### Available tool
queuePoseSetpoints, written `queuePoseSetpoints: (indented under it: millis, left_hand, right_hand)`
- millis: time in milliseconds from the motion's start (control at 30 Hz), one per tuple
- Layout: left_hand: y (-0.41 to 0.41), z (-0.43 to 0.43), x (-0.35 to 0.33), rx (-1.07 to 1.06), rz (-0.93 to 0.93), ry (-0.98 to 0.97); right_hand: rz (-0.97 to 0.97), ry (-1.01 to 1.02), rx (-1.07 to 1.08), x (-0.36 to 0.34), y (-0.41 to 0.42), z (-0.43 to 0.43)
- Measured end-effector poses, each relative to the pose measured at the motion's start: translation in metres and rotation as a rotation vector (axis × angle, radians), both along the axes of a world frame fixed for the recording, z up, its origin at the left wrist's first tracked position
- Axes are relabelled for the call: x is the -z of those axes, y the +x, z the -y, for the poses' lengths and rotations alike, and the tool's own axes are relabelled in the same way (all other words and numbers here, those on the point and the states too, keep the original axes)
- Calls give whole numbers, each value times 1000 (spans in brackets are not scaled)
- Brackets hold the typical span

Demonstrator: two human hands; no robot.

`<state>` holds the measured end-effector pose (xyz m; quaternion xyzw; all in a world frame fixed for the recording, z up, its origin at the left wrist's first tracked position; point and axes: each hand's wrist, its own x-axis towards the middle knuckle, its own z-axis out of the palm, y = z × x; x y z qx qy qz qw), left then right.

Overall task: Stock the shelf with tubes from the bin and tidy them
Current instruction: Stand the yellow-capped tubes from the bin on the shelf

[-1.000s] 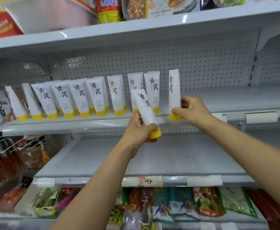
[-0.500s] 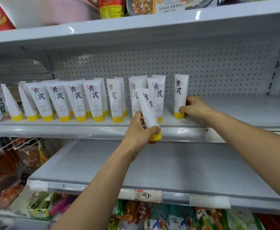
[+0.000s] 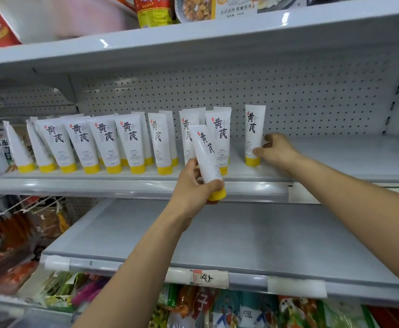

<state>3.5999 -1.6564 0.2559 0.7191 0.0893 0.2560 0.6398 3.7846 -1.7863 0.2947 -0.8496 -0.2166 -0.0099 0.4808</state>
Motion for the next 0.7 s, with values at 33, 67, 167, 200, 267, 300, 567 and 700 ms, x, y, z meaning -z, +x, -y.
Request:
queuePoseSetpoints:
  millis: [33,67,167,200,267,300,567,700]
  left_hand:
    - [-1,2,1,2,6,5]
    - [-3,4,2,4,12,10]
    - [-3,14,2,15,41,21]
    - [-3,17,1,24,52,21]
    - [-2,24,-2,38,65,50]
    - [-1,28,-4,44,68,78]
    - [-4,38,-12,43,81,285]
    - [-6,25,-3,-133,-12,582]
  right_hand:
    - [45,56,61,0,-8,1]
    - [82,125,86,0,-20,3]
    - [7,239,-175,0,-56,8]
    - [-37,179,-304,-1,-68,11]
    - [-68,25,-491,-1,-82,17]
    - [-65,-11,-533,-2,-85,19]
    - [-37,83,-446,-6,-90,25]
    - [31,152,-289,-9,-82,22]
